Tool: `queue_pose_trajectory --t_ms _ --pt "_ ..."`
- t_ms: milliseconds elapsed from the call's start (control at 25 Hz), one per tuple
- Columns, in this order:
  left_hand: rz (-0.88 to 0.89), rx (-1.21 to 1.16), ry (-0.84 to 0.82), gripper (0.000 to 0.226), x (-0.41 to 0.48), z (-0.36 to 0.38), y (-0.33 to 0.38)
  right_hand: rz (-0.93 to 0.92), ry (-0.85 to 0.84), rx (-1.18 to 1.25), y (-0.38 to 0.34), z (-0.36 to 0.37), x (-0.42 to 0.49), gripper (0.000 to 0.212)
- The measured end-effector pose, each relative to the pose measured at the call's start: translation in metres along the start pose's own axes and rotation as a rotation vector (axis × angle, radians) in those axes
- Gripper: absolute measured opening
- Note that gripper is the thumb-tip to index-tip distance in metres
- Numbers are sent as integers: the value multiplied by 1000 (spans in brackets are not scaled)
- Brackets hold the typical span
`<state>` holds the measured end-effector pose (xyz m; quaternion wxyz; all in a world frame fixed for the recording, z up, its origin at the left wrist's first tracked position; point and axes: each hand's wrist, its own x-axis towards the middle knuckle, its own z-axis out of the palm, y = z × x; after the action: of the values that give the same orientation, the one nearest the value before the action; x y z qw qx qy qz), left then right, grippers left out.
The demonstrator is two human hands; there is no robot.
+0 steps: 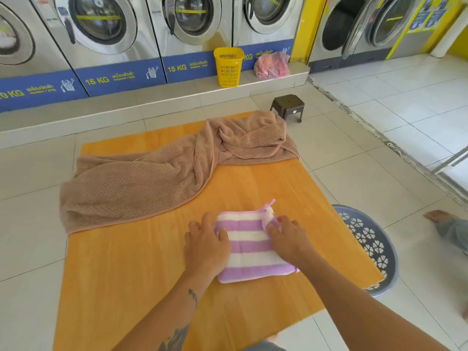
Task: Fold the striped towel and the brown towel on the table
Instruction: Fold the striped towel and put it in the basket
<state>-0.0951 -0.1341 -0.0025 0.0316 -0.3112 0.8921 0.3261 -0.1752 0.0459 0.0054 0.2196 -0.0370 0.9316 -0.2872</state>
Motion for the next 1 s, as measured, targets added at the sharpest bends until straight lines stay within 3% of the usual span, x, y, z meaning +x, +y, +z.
queue_pose_trajectory --t_ms 160,280,480,720,840,1000 --pt "57 60 -90 60 -13 11 -5 -10 -81 153 17 -3 -17 55" --pt "159 210 -39 61 -11 17 -18 -92 -118 116 25 -1 -33 65" --pt "159 -76 -127 62 -15 10 -22 53 -20 341 18 18 -41 48" --pt "178 -57 -281 76 -30 5 -40 -81 53 88 25 24 -62 52" --pt "221 -38 -259 73 -38 3 -45 94 203 -31 31 13 -58 45" --pt "203 -72 -202 66 -43 3 -47 187 162 87 31 6 -66 35"
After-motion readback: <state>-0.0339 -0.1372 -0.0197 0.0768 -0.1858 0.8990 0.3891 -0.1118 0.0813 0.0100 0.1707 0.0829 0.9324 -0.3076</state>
